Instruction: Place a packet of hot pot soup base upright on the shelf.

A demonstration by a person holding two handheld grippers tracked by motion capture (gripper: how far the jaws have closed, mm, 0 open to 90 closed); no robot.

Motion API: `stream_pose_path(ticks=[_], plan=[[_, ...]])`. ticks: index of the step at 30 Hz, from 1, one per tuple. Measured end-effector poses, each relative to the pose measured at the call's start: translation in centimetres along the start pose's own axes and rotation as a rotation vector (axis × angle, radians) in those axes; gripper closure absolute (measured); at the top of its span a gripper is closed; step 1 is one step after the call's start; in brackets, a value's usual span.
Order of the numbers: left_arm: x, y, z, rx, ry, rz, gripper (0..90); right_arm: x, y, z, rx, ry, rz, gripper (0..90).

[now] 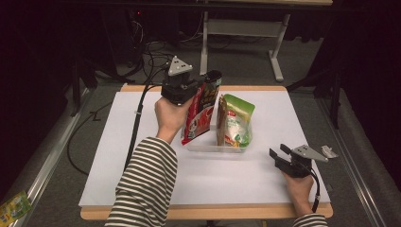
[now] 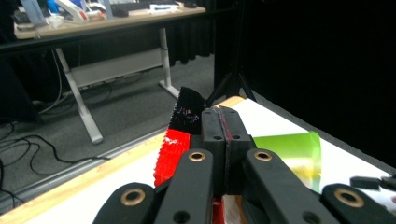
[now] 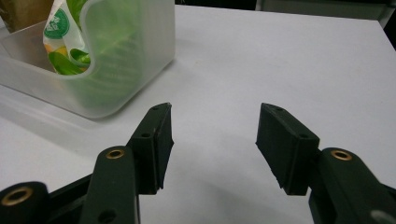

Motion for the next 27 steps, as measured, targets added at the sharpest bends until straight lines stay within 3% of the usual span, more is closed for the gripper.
stream_pose_path(ticks=[5, 10, 14, 17, 18, 27], plan=[[2.3, 0.4, -0.2, 0.000, -0.007, 0.013, 90.0, -0.1, 0.0, 0.0, 0.002, 0.000, -0.004, 46.2], [4.5, 0.5, -1.5, 0.001, 0.006, 0.008, 90.0, -0.1, -0.1, 0.0, 0.010, -0.007, -0.005, 45.8], [4.8, 0.7, -2.3, -0.009, -0.023, 0.026, 90.0, 0.0, -0.1, 0.1, -0.001, -0.011, -0.002, 45.8], [5.0, 0.6, -3.1, 0.004, -0.003, 0.022, 90.0, 0.0, -0.1, 0.1, -0.003, -0.012, 0.001, 45.8], [5.0, 0.5, -3.9, 0.031, 0.018, 0.028, 90.0, 0.0, -0.1, 0.1, -0.003, -0.012, 0.001, 45.8], [4.1, 0.1, -5.0, 0.059, 0.076, 0.020, 90.0, 0.0, 0.1, -0.1, -0.003, 0.007, 0.004, 45.7]])
Point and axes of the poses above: each handheld gripper's, and its own axes: x roughly forward along the jaws, z roughly out of its top, y roughly to its left, the point moved 9 cm from there along x, roughly forward along the jaws, and after that the axes turned 12 degrees about -z, right-handed, at the moved point
